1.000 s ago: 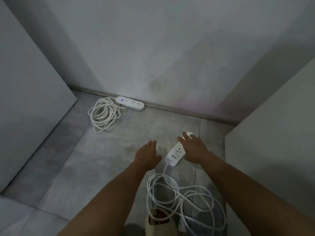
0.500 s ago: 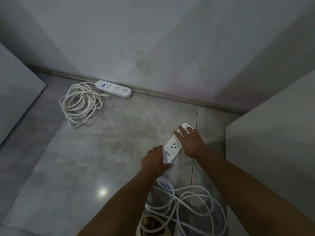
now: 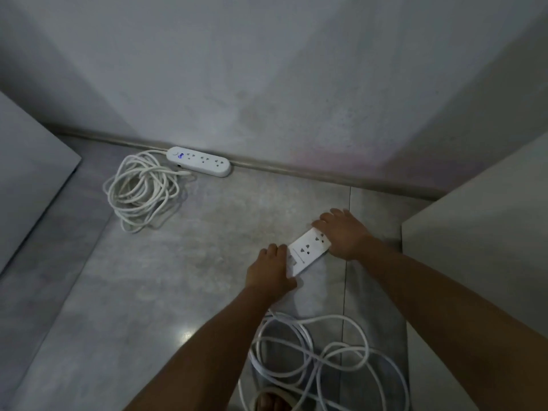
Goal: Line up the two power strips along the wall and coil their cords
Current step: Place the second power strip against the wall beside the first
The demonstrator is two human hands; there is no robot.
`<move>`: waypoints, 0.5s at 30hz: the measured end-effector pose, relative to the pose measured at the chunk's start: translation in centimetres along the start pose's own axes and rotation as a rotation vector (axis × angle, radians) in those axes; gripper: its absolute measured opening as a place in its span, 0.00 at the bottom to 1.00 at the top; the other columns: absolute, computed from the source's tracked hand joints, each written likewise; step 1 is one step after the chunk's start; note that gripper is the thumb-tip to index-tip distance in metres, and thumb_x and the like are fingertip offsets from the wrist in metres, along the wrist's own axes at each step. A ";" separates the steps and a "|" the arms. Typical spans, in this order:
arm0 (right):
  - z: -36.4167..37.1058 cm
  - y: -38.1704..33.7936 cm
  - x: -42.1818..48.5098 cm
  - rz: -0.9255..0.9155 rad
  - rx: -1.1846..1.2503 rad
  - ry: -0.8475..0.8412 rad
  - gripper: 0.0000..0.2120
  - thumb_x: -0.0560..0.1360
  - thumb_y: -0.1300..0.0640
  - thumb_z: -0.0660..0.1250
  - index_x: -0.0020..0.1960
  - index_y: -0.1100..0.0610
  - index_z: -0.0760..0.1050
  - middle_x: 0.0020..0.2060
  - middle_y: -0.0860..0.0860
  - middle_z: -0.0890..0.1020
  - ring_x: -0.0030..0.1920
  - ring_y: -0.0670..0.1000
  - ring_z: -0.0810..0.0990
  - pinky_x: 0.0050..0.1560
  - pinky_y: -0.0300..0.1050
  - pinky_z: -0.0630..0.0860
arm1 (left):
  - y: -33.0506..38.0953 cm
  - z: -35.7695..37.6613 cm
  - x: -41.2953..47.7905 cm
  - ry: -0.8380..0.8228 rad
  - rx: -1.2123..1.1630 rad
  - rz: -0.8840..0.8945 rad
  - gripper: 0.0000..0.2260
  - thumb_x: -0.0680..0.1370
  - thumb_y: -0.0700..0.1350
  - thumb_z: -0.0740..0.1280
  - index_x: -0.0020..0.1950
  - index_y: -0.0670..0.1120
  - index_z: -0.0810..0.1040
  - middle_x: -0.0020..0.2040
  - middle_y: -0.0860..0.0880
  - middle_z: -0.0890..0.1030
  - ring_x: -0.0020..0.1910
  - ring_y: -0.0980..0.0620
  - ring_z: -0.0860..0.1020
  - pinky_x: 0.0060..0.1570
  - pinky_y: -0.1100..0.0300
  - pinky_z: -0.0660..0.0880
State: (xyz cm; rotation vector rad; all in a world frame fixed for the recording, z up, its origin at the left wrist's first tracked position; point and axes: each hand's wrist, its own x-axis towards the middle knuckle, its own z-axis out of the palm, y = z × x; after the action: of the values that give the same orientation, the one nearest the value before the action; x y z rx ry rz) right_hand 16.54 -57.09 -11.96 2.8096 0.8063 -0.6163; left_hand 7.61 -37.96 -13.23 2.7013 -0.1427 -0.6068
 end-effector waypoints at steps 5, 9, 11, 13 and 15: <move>-1.5 1.4 0.5 0.119 0.287 0.071 0.30 0.68 0.47 0.72 0.68 0.49 0.67 0.59 0.51 0.71 0.60 0.54 0.70 0.54 0.49 0.71 | -1.2 -4.6 3.1 0.037 0.102 0.095 0.33 0.72 0.51 0.70 0.73 0.47 0.60 0.67 0.46 0.67 0.64 0.46 0.68 0.57 0.51 0.74; -2.2 2.2 1.6 0.192 0.371 0.137 0.33 0.69 0.48 0.71 0.72 0.50 0.65 0.61 0.53 0.72 0.60 0.55 0.70 0.55 0.49 0.73 | -1.8 -7.7 6.4 0.059 0.142 0.158 0.34 0.72 0.46 0.70 0.74 0.45 0.59 0.69 0.44 0.65 0.66 0.45 0.67 0.59 0.49 0.73; -2.3 2.3 2.3 0.237 0.382 0.142 0.36 0.69 0.48 0.71 0.74 0.50 0.63 0.64 0.53 0.71 0.62 0.56 0.70 0.58 0.50 0.72 | -2.2 -8.7 8.1 0.073 0.147 0.180 0.34 0.72 0.45 0.71 0.74 0.44 0.60 0.70 0.44 0.64 0.66 0.44 0.67 0.59 0.49 0.73; -2.3 2.5 3.1 0.272 0.395 0.152 0.36 0.69 0.48 0.71 0.74 0.50 0.62 0.66 0.53 0.71 0.64 0.56 0.70 0.60 0.50 0.72 | -2.4 -9.5 9.8 0.071 0.155 0.197 0.34 0.72 0.44 0.71 0.75 0.44 0.60 0.70 0.43 0.63 0.66 0.44 0.67 0.60 0.49 0.72; -2.3 2.9 3.9 0.294 0.400 0.164 0.36 0.69 0.47 0.71 0.74 0.50 0.62 0.67 0.53 0.71 0.65 0.56 0.70 0.61 0.49 0.71 | -2.8 -9.8 11.3 0.051 0.164 0.208 0.34 0.72 0.43 0.70 0.75 0.44 0.60 0.70 0.43 0.63 0.67 0.43 0.68 0.61 0.49 0.71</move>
State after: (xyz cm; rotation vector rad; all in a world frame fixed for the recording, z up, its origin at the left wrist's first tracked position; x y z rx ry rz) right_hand 21.85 -57.08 -11.48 3.2877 0.3013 -0.5542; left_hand 22.11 -34.13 -10.46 2.8062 -0.4728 -0.4826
